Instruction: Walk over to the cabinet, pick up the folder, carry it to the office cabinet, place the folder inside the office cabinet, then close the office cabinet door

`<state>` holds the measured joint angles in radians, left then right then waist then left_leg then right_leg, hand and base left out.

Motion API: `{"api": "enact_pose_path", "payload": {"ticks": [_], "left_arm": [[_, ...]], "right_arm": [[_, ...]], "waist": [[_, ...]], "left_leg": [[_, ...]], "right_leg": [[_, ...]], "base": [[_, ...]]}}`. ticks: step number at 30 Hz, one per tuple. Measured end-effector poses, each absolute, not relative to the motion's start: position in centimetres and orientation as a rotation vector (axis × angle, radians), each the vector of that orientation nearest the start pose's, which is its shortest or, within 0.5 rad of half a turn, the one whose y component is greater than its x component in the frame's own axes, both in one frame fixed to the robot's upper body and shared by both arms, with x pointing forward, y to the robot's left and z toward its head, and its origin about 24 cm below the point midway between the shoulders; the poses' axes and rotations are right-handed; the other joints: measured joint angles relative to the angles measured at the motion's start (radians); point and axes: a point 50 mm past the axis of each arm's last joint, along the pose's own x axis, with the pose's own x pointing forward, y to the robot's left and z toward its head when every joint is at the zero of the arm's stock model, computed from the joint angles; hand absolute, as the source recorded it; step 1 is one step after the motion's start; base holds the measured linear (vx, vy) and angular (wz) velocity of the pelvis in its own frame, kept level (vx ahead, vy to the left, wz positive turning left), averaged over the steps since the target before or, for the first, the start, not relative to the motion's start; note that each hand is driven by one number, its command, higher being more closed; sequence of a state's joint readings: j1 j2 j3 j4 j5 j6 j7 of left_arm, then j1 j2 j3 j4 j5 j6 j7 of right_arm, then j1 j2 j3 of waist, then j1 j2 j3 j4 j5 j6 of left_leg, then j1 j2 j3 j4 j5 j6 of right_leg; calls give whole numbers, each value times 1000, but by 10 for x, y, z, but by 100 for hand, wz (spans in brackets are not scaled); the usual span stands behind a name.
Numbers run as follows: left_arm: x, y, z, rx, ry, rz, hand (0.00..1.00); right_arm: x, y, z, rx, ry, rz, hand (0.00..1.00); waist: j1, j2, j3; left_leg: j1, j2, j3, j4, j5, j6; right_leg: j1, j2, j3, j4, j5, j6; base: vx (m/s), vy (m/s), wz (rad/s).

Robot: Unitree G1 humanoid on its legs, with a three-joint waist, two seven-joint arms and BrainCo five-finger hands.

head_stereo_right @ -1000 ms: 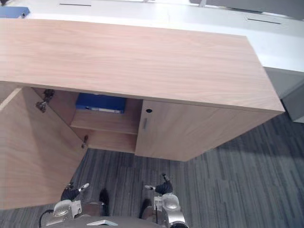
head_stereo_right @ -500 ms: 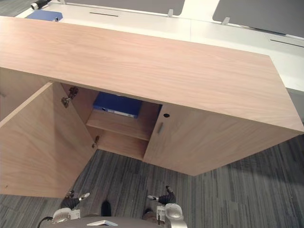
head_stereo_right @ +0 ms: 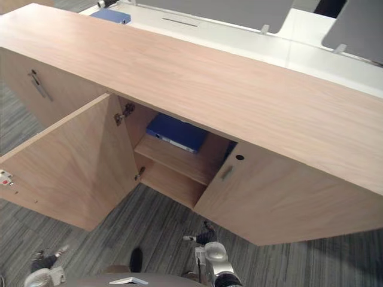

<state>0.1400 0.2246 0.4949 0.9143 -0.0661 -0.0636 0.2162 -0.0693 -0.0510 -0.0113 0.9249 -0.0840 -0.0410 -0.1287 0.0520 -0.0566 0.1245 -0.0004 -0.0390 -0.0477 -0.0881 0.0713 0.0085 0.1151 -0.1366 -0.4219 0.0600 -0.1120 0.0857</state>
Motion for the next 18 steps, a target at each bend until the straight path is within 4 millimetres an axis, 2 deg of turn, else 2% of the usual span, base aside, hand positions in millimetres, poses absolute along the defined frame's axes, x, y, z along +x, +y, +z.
{"api": "enact_pose_path", "payload": {"ticks": [3,7,13,18], "left_arm": [[86,343,-102,113,827,865,0],[117,364,-70,205,661,831,0],[144,363,-55,277,583,711,0],[166,353,-46,298,516,612,0]], "right_arm": [[188,-171,-123,-185,791,-73,0],[195,-172,-119,-219,766,-46,0],[197,-176,-118,-233,760,-45,0],[195,-172,-119,-239,766,-6,0]], "waist": [[5,-10,14],[24,-17,21],[25,-19,24],[12,-18,24]], "left_leg": [[0,-11,-37,0,0,0],[-17,-18,-70,0,0,1],[-16,-21,-92,0,0,1],[-13,-15,-85,0,0,1]], "right_leg": [[26,-1,0,-12,-2,-6],[27,-2,0,-12,-2,-7],[32,-4,8,-4,-1,-9],[29,-3,32,0,-1,-9]], "base": [[47,-7,43],[33,-9,33],[12,-8,12],[-33,-23,-4]]}}
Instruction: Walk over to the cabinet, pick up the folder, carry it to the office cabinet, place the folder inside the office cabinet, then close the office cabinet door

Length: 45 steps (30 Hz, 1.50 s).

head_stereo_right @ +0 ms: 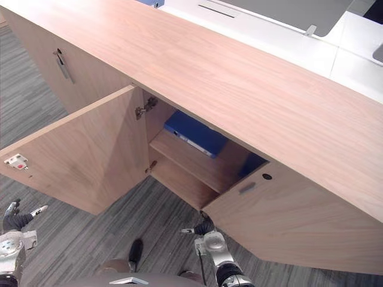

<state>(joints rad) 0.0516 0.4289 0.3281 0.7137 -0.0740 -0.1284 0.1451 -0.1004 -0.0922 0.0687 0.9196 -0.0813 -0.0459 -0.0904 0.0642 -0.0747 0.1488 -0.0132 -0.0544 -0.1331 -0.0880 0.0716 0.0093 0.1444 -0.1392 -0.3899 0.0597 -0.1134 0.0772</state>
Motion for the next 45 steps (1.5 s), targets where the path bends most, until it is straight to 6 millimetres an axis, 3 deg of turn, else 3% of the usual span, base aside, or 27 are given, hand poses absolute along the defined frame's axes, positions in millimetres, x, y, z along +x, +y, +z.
{"api": "enact_pose_path", "payload": {"ticks": [6,13,28,35,40,45], "left_arm": [[181,342,-36,324,457,541,0],[187,344,-27,358,426,520,0],[182,343,-26,404,431,488,0],[175,334,-36,403,472,447,0],[167,312,-55,350,530,395,0],[159,293,-70,300,573,366,0]], "right_arm": [[188,-173,-123,-239,785,-7,0],[172,-175,-130,-235,828,-14,0],[158,-182,-136,-242,869,-34,0],[145,-189,-143,-212,930,-76,0],[121,-196,-153,-172,1026,-134,0],[115,-202,-155,-132,1051,-192,0]], "waist": [[-13,3,2],[-18,12,8],[-13,9,5],[-10,9,3],[-10,9,-4],[-12,10,-9]], "left_leg": [[10,13,25,0,-2,-3],[12,18,28,0,-10,-9],[15,16,57,0,-5,-11],[22,13,81,0,-1,-6],[20,12,90,0,3,-9],[19,12,103,0,7,-7]], "right_leg": [[-9,5,32,11,2,-2],[-10,8,49,12,2,-2],[-14,6,80,5,2,-2],[-15,4,119,-5,7,1],[-24,2,143,-14,8,3],[-27,2,160,-30,7,2]], "base": [[-54,-19,-15],[-55,-21,-4],[-15,-8,-3],[-36,-1,-9],[-72,1,-6],[-63,1,-6]]}}
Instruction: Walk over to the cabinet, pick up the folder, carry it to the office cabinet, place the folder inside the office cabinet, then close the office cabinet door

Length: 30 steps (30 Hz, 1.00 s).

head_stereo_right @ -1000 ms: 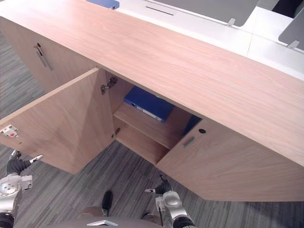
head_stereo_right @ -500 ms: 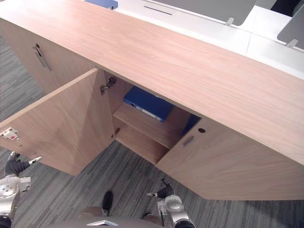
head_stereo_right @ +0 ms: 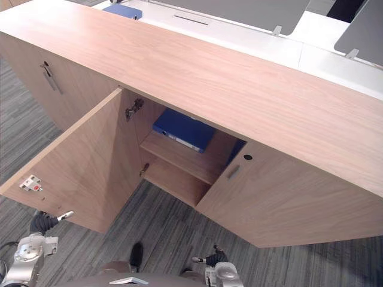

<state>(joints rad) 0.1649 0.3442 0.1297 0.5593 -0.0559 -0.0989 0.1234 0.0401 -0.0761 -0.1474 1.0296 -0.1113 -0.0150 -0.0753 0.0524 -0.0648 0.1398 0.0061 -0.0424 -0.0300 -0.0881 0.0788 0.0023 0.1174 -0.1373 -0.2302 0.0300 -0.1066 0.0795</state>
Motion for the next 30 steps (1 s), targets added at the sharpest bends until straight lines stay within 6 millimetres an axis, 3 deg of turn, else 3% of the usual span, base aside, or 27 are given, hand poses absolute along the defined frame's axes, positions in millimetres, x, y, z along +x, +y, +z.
{"api": "enact_pose_path", "payload": {"ticks": [11,18,30], "left_arm": [[122,250,-103,262,746,190,0],[117,189,-119,245,783,-91,0],[180,109,-97,259,567,-450,0]], "right_arm": [[105,-206,-157,-50,1070,-275,0],[107,-206,-155,-40,1048,-286,0],[109,-202,-155,-23,1042,-282,0]], "waist": [[-6,1,-9],[-47,18,-45],[-151,24,-96]], "left_leg": [[-3,1,62,0,-3,5],[17,10,171,0,-21,12],[74,26,369,0,-68,6]], "right_leg": [[-34,-2,70,0,16,21],[-70,0,187,-4,39,18],[-122,25,393,-11,75,13]], "base": [[0,8,-16],[-21,39,-47],[-15,12,-54]]}}
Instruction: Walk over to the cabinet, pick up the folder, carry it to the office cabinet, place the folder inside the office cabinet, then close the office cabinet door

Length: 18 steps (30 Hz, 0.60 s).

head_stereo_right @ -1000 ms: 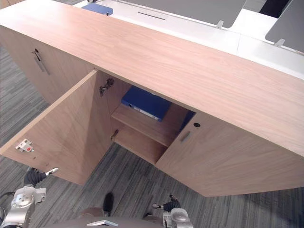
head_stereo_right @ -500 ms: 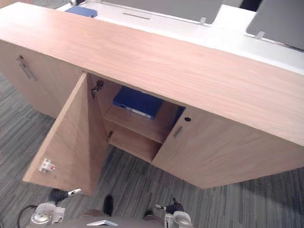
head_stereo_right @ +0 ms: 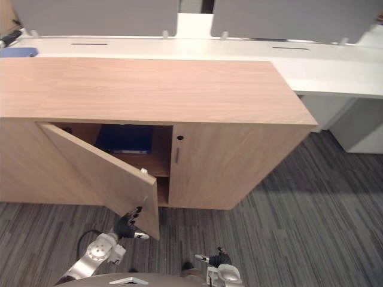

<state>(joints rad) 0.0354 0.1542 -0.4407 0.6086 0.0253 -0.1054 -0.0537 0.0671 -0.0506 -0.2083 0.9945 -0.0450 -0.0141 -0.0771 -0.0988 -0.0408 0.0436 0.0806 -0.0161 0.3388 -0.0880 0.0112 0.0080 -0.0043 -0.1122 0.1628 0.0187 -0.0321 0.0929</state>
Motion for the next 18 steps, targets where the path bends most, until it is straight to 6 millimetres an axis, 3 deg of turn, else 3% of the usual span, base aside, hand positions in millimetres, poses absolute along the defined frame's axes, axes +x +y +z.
{"api": "enact_pose_path", "payload": {"ticks": [4,11,16,18], "left_arm": [[189,97,-91,269,524,-497,0],[198,100,-86,273,501,-473,0],[200,123,-89,247,528,-335,0],[193,143,-99,236,589,-238,0]], "right_arm": [[104,-205,-156,-30,1060,-288,0],[91,-210,-159,-47,1105,-316,0],[84,-209,-162,-49,1138,-327,0],[82,-210,-162,-47,1145,-333,0]], "waist": [[-22,-1,-2],[-27,-1,-5],[-20,-1,-5],[-15,-1,-8]], "left_leg": [[8,-2,22,0,-12,-1],[11,-2,15,0,-19,3],[28,0,-16,-1,-19,3],[32,1,-31,-1,-19,3]], "right_leg": [[2,1,20,-7,1,0],[20,1,10,-24,6,4],[56,1,-36,-33,-1,-14],[65,1,-47,-33,-11,-26]], "base": [[38,-10,-20],[47,-39,3],[-9,-62,20],[-45,-73,15]]}}
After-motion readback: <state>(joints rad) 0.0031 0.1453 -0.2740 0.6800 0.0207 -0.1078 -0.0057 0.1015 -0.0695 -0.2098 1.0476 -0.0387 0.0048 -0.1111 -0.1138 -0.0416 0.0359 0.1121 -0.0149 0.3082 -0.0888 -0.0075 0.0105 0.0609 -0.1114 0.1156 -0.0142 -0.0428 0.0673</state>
